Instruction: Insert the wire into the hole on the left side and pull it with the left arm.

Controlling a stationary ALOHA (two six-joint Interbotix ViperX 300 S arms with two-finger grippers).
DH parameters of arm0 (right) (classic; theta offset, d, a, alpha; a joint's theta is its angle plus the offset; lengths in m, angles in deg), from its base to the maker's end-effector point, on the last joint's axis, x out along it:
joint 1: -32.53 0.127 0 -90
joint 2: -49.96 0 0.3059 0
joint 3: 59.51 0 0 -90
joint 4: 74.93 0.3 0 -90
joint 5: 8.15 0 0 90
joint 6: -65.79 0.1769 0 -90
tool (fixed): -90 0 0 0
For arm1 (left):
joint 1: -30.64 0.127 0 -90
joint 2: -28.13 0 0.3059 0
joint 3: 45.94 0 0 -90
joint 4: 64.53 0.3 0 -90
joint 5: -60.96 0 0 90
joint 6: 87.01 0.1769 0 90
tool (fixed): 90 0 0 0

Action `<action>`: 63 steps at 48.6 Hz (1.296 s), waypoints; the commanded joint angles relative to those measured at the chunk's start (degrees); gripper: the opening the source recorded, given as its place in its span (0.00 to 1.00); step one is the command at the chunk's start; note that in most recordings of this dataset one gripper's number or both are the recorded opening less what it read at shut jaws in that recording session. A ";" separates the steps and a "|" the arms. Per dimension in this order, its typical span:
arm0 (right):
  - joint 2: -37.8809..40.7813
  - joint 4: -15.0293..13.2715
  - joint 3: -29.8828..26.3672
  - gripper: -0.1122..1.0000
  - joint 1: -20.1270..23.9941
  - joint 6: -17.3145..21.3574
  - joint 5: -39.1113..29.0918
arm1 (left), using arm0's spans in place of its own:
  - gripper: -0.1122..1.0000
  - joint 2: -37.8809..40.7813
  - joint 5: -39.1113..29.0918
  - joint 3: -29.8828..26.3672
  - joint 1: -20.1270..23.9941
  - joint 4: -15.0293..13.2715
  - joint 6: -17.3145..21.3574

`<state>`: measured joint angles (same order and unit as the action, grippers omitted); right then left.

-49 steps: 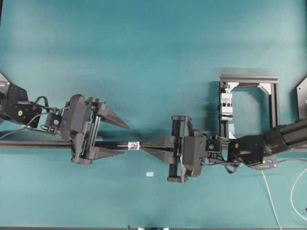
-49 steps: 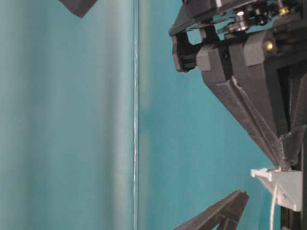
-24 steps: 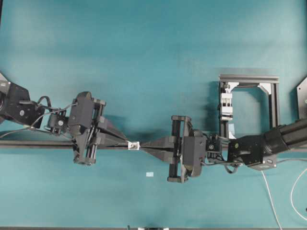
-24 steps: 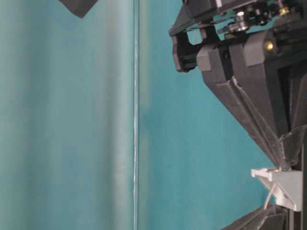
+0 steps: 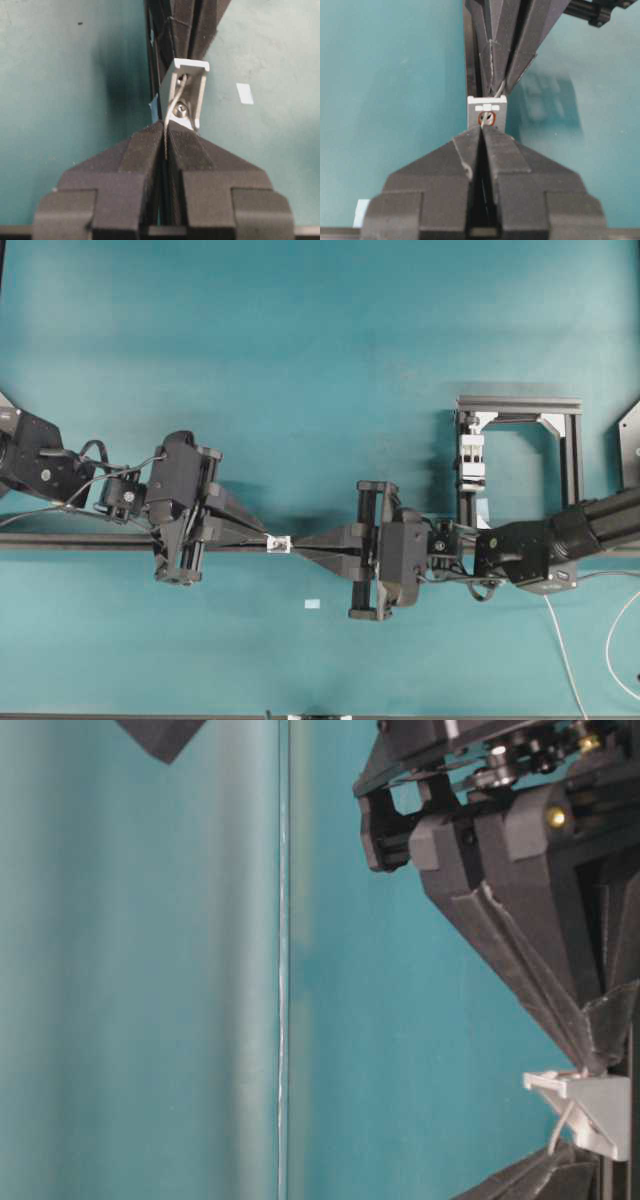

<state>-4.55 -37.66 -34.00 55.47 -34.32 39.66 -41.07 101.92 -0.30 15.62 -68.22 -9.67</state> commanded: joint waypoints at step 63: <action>-3.87 0.00 1.05 0.89 -0.62 -0.35 -2.46 | 0.01 -18.90 -17.67 8.09 -3.43 0.18 -2.46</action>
<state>-6.05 -37.49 -32.59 54.77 -34.67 37.03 -58.12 85.75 7.52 12.54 -68.22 -11.52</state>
